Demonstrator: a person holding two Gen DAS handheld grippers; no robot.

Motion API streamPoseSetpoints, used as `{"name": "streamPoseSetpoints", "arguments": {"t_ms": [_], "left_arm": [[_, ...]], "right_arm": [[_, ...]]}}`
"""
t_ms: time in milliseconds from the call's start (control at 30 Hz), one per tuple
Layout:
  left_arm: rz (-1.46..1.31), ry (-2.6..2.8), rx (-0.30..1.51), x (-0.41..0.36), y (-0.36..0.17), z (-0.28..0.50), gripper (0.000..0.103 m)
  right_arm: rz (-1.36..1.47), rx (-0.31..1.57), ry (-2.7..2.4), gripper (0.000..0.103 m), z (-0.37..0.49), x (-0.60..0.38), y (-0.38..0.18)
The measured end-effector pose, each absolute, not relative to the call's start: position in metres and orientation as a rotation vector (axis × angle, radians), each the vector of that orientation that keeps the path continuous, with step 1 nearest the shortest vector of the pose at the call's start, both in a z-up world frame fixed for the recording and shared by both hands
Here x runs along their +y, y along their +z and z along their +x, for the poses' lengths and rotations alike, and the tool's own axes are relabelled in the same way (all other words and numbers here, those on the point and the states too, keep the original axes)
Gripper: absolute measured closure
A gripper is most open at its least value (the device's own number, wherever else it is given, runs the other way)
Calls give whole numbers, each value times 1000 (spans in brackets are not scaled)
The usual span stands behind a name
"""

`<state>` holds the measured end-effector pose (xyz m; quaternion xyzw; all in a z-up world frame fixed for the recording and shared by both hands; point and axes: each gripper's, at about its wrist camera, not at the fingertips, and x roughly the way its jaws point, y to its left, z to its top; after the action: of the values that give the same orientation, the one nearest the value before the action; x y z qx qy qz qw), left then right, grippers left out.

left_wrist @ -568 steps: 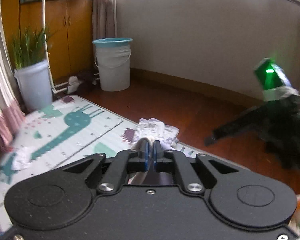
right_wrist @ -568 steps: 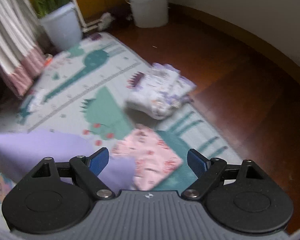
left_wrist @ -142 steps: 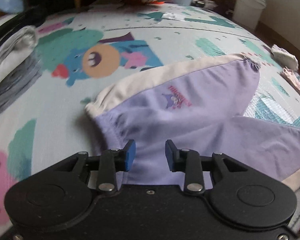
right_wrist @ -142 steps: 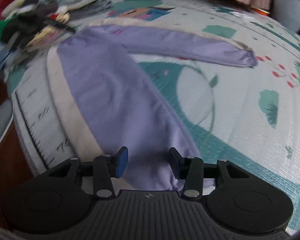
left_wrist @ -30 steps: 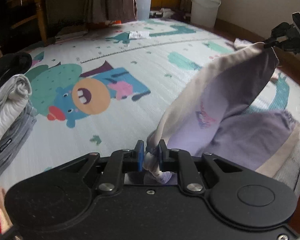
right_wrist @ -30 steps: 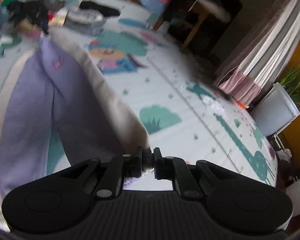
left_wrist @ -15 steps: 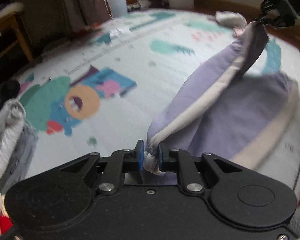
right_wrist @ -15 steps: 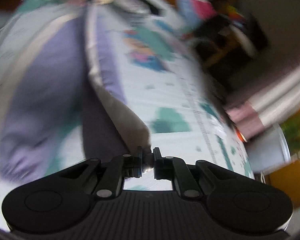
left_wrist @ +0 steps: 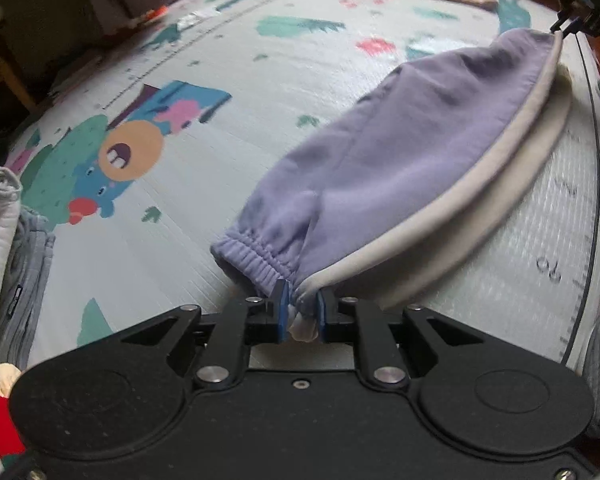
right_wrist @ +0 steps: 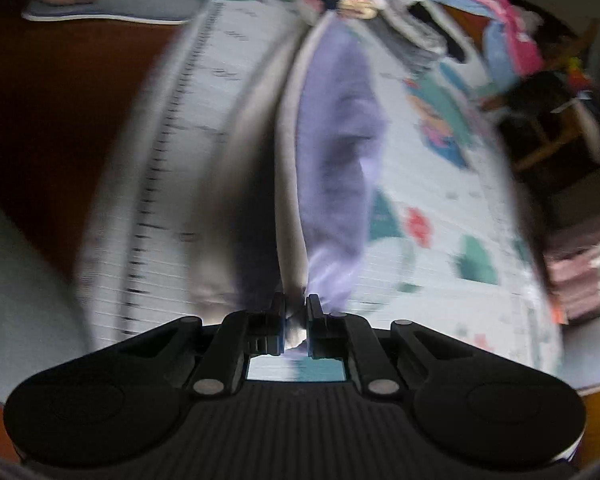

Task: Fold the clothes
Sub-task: 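Lift the trousers with both tools and fold one leg over the other, then lower the folded trousers onto the mat and open both tools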

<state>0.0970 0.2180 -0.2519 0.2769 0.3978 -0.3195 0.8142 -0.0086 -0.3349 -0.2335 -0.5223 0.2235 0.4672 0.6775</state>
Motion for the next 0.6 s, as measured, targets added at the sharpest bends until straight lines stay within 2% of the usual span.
{"name": "streamPoseSetpoints", "arguments": {"t_ms": [467,600], "left_arm": [[706,-707,843,210,-260,96,91],[726,-703,835,206,-265,93,91]], "right_arm": [[-1142,670,1242,91,-38,-324,-260],[-1096,741,1250,87,-32,-324,-256]]}}
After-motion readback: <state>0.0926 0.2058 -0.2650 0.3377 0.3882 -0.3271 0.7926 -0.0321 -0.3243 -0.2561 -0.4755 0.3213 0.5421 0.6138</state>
